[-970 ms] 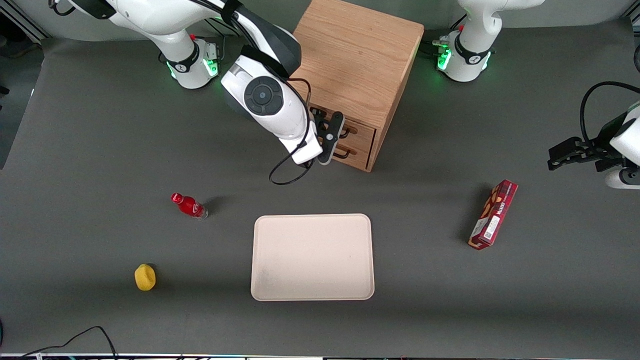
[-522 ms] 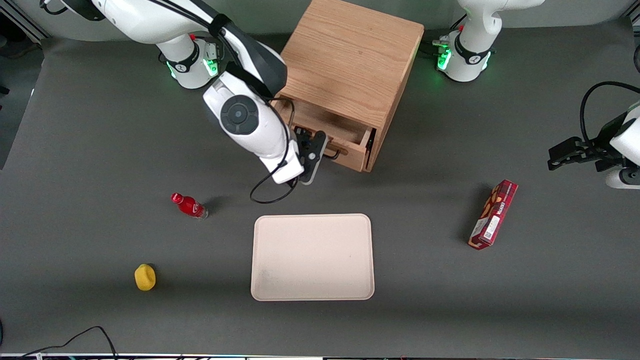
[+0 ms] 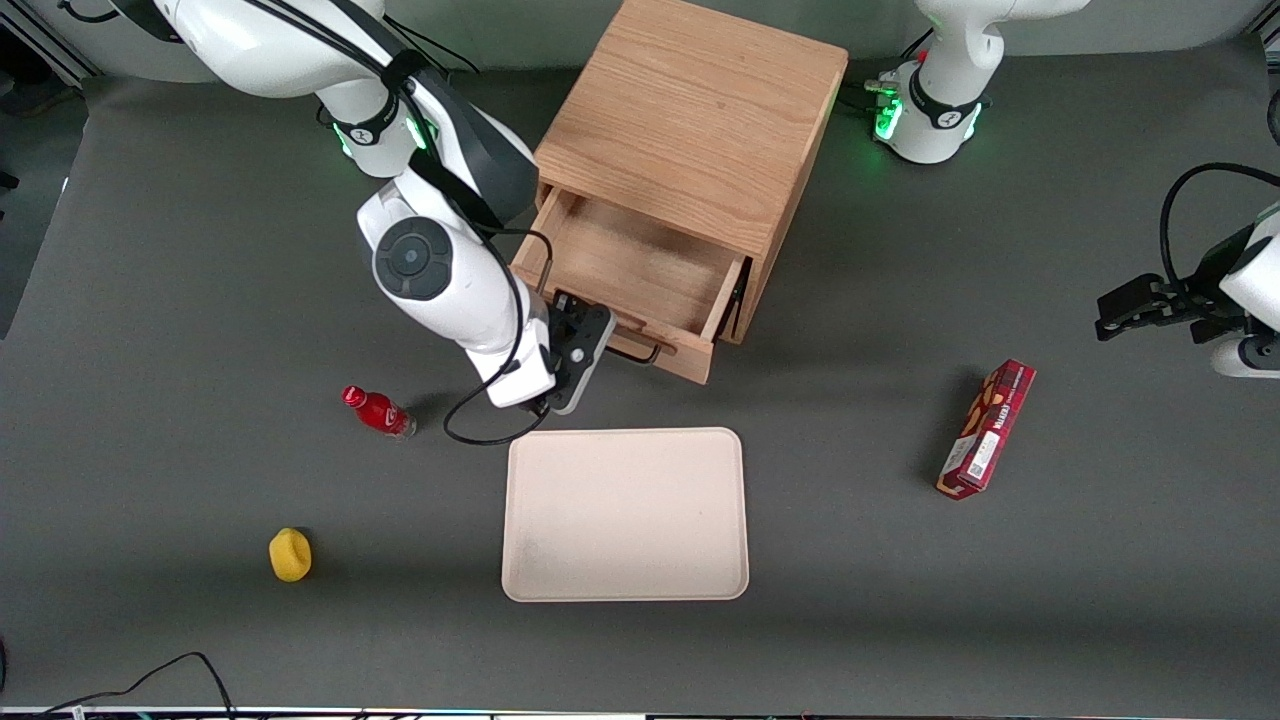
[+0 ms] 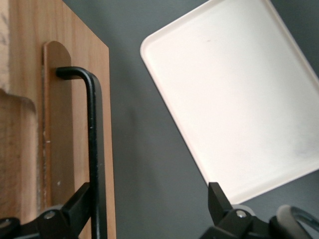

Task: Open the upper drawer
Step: 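Pull the handle outward with the right gripper, sliding the drawer open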

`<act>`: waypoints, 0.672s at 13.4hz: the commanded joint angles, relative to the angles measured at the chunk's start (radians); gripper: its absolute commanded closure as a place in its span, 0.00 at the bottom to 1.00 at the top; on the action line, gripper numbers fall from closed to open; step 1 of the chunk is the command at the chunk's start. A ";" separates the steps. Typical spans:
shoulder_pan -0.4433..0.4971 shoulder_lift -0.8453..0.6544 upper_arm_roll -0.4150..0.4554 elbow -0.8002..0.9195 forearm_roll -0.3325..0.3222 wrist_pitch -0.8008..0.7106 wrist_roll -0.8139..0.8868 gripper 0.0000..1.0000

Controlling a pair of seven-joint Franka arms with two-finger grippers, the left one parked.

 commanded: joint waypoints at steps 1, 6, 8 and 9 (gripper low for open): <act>0.005 0.011 -0.037 0.026 -0.009 0.042 -0.029 0.00; 0.005 0.019 -0.094 0.026 -0.008 0.120 -0.089 0.00; 0.005 0.019 -0.108 0.028 -0.006 0.120 -0.092 0.00; 0.004 0.019 -0.108 0.028 -0.003 0.122 -0.090 0.00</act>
